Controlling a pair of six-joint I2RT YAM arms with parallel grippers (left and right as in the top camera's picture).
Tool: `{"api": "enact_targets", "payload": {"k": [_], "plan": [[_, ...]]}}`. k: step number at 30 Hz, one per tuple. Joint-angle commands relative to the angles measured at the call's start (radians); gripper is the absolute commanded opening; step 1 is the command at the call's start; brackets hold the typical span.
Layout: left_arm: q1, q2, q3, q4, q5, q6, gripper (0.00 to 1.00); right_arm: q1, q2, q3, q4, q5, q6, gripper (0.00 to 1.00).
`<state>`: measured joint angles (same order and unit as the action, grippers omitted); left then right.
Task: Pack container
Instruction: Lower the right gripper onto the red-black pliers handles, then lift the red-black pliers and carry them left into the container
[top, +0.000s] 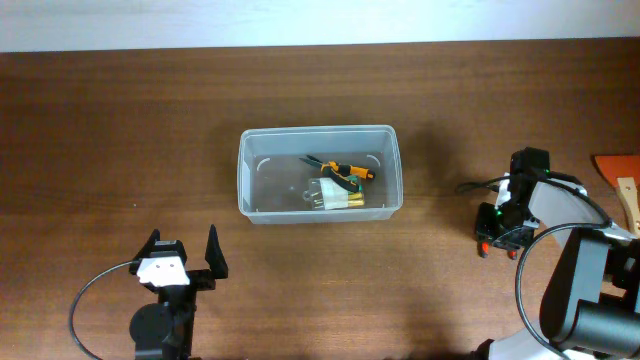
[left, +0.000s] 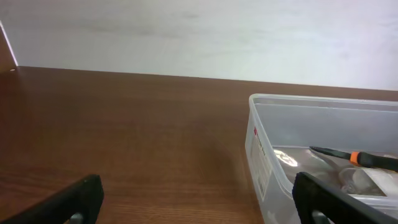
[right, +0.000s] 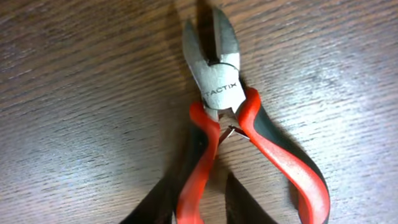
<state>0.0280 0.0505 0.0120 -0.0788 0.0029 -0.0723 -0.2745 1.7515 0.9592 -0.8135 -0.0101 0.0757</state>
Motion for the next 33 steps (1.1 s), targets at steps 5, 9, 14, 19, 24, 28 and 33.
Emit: {"api": "enact_targets", "payload": {"k": [5,9,14,19,24,28,33], "plan": [[-0.004,0.003,-0.003,-0.005,-0.002,-0.003,0.99,-0.007,0.035,-0.012,0.003,0.025,0.007,0.21],[-0.004,0.003,-0.003,-0.005,-0.002,-0.003,0.99,-0.007,0.035,0.002,0.007,0.025,0.002,0.20],[-0.004,0.003,-0.003,-0.005,-0.002,-0.003,0.99,-0.007,0.035,0.047,0.002,0.024,-0.019,0.13],[-0.004,0.003,-0.003,-0.005,-0.002,-0.002,0.99,-0.007,0.035,0.082,-0.009,0.021,-0.019,0.08],[-0.004,0.003,-0.003,-0.005,-0.002,-0.003,0.99,-0.007,0.035,0.093,-0.013,0.021,-0.022,0.07],[-0.004,0.003,-0.003,-0.005,-0.002,-0.003,0.99,-0.006,0.035,0.114,-0.028,0.021,-0.057,0.07],[-0.004,0.003,-0.003,-0.005,-0.002,-0.002,0.99,-0.002,0.035,0.214,-0.091,0.018,-0.103,0.08]]}}
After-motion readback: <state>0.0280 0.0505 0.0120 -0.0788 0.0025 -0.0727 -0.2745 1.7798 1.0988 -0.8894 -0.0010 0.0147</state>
